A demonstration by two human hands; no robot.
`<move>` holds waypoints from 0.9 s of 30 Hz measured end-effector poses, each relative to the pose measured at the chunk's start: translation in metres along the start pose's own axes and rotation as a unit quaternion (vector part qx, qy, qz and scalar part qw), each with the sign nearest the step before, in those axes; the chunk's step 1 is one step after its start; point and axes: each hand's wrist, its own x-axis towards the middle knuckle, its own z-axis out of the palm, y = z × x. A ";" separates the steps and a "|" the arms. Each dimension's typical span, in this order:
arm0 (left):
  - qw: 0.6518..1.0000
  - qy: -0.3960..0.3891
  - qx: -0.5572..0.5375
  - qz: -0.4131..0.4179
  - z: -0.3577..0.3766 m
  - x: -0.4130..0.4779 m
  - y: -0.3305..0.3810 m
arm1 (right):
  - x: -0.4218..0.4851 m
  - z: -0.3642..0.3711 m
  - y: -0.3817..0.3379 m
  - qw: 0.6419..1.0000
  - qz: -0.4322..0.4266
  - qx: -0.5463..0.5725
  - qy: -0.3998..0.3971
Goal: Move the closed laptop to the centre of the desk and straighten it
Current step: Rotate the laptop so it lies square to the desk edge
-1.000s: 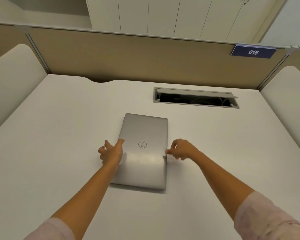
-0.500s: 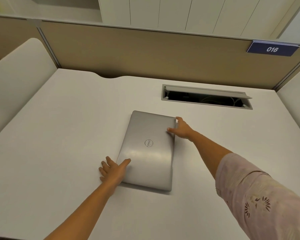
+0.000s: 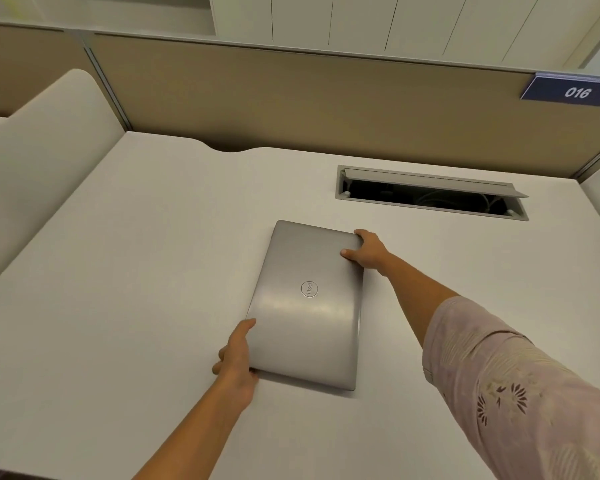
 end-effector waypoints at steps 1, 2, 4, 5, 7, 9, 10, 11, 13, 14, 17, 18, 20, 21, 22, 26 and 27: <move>1.000 -0.008 -0.010 -0.006 0.002 0.000 0.004 | 0.000 0.000 0.001 1.000 -0.002 0.002 0.002; 1.000 -0.011 -0.016 -0.014 0.005 0.000 0.008 | 0.000 0.000 0.001 1.000 -0.002 0.003 0.005; 0.999 -0.015 -0.019 -0.032 0.008 -0.001 0.014 | 0.000 -0.001 0.003 1.000 0.003 0.001 0.013; 0.999 -0.019 -0.020 -0.041 0.009 -0.001 0.016 | -0.001 -0.001 0.005 1.000 0.008 0.001 0.017; 0.998 -0.029 -0.018 -0.052 0.010 -0.001 0.022 | -0.003 -0.003 0.010 0.999 0.028 0.005 0.027; 0.998 -0.034 0.000 -0.053 0.012 -0.001 0.029 | -0.007 -0.006 0.019 0.997 0.063 0.015 0.043; 0.998 -0.034 0.011 -0.050 0.014 0.000 0.032 | -0.010 -0.008 0.024 0.995 0.083 0.025 0.053; 0.998 -0.035 0.021 -0.047 0.016 0.000 0.036 | -0.014 -0.009 0.031 0.992 0.101 0.039 0.065; 0.997 -0.038 0.048 -0.039 0.022 0.004 0.045 | -0.025 -0.011 0.044 0.985 0.130 0.065 0.092; 0.996 -0.040 0.066 -0.035 0.027 0.006 0.049 | -0.031 -0.013 0.052 0.981 0.142 0.073 0.105; 0.993 -0.034 0.111 -0.011 0.041 0.009 0.061 | -0.053 -0.018 0.073 0.972 0.166 0.096 0.139; 0.992 -0.026 0.120 -0.004 0.047 0.009 0.064 | -0.060 -0.019 0.079 0.969 0.170 0.101 0.146; 0.989 -0.009 0.144 0.007 0.061 0.009 0.069 | -0.075 -0.022 0.093 0.965 0.179 0.108 0.155; 0.988 -0.002 0.156 0.015 0.068 0.009 0.071 | -0.082 -0.024 0.098 0.964 0.184 0.109 0.157; 0.986 0.005 0.165 0.024 0.075 0.010 0.073 | -0.089 -0.026 0.104 0.962 0.190 0.110 0.161; 0.980 0.014 0.191 0.056 0.100 0.019 0.075 | -0.115 -0.029 0.122 0.955 0.214 0.113 0.171; 0.978 0.008 0.197 0.068 0.105 0.022 0.075 | -0.121 -0.027 0.125 0.954 0.218 0.113 0.174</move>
